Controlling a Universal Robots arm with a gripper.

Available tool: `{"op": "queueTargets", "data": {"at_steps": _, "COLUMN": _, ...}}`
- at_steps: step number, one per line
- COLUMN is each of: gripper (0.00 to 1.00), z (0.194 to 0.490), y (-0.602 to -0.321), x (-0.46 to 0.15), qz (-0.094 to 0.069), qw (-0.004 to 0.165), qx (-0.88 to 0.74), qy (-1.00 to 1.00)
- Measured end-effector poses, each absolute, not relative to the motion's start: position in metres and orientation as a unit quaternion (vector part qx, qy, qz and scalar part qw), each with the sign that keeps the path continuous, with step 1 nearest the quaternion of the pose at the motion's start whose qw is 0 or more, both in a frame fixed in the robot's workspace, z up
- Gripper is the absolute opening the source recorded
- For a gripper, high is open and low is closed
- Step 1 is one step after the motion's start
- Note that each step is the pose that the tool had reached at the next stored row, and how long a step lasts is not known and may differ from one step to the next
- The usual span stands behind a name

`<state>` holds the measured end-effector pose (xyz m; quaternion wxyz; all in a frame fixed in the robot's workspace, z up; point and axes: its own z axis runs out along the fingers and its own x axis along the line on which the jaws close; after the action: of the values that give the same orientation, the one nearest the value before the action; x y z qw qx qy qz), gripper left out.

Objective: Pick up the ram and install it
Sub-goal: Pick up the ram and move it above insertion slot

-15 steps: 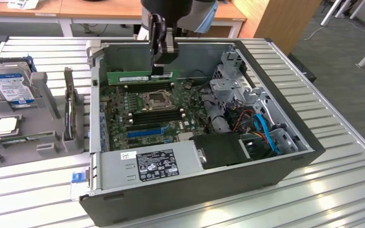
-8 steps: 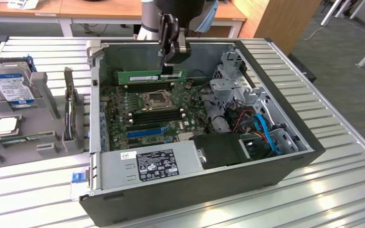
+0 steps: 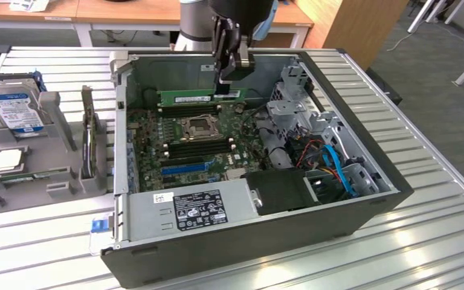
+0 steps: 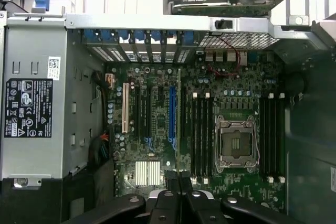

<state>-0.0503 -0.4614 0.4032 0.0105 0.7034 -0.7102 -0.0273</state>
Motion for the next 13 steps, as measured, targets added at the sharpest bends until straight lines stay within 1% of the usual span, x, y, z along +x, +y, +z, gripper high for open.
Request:
{"op": "queueTargets", "data": {"at_steps": 6, "gripper": 0.12, "z": 0.4025, "y": -0.4613, "x": -0.0502, "qz": -0.027, "qw": 0.010, "qx": 0.703, "qy": -0.710}}
{"op": "queueTargets", "data": {"at_steps": 13, "gripper": 0.12, "z": 0.3935, "y": -0.4614, "x": -0.0502, "qz": -0.027, "qw": 0.010, "qx": 0.703, "qy": -0.710}}
